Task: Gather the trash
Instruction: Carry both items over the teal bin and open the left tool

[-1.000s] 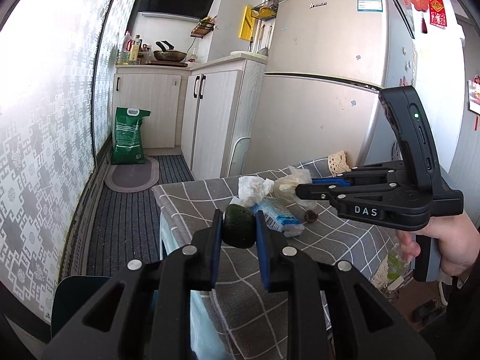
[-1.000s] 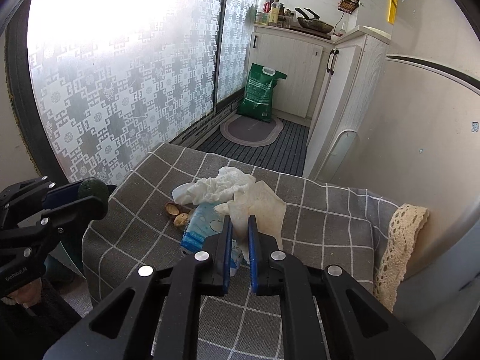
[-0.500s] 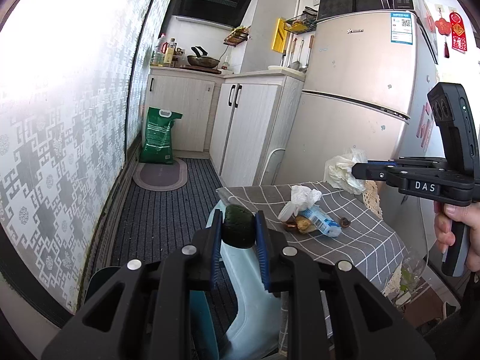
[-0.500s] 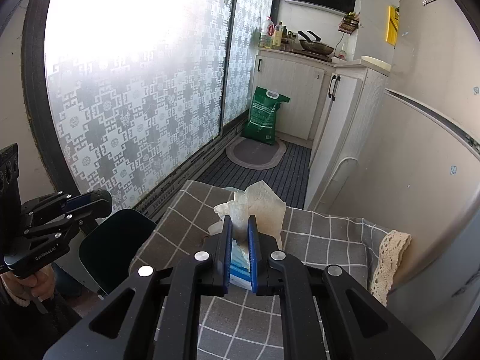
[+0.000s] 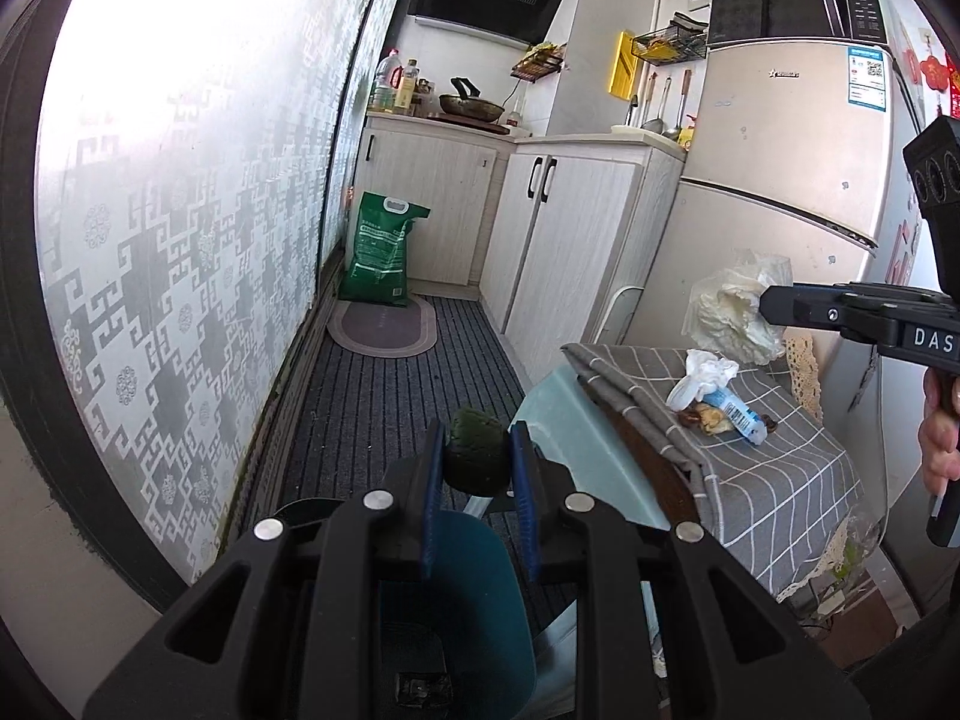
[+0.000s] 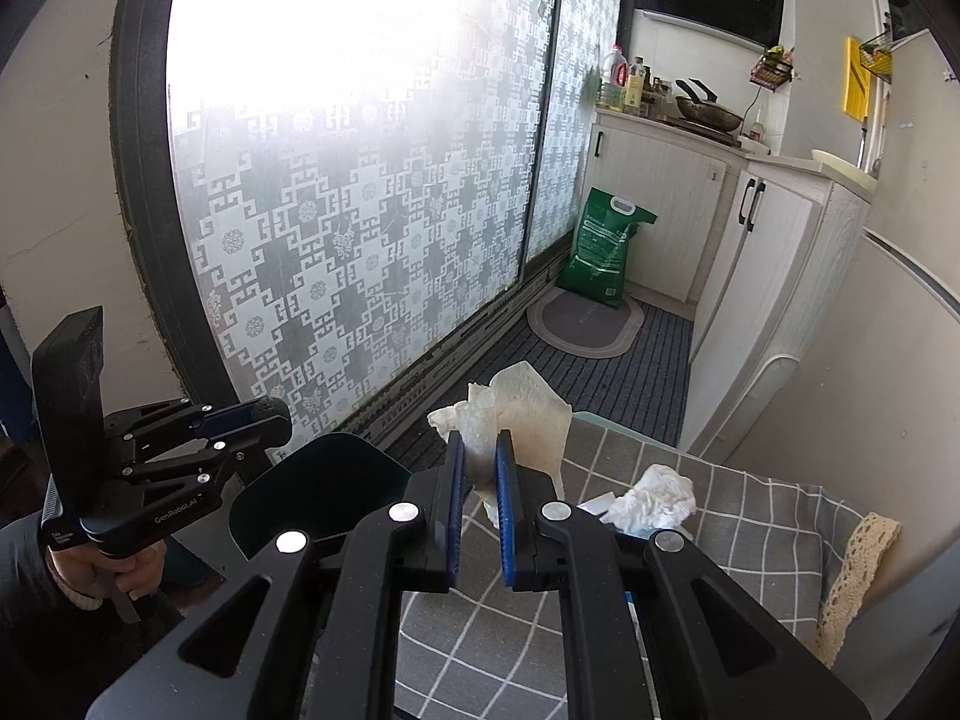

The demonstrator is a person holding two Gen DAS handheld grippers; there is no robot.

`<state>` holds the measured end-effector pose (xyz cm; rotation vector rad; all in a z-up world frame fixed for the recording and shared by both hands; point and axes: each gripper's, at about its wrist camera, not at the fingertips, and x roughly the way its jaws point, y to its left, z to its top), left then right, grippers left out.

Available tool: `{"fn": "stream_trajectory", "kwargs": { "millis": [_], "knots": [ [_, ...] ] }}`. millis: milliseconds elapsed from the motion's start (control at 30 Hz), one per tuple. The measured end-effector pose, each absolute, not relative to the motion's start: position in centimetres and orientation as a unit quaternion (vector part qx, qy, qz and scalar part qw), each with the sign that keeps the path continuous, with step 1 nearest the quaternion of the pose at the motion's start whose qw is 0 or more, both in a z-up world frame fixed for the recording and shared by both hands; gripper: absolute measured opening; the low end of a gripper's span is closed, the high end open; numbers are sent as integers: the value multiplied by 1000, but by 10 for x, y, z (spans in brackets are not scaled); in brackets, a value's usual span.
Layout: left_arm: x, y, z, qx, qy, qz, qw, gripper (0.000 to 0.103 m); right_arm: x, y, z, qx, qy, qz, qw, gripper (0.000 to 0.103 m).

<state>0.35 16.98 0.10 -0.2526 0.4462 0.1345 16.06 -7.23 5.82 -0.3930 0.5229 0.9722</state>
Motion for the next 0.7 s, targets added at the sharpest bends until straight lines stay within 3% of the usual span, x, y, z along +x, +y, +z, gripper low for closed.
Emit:
{"fn": "stream_trajectory", "kwargs": {
  "millis": [700],
  "knots": [
    [-1, 224, -82, -149, 360, 93, 916, 23, 125, 33, 12, -220, 305, 519, 768, 10]
  ]
}}
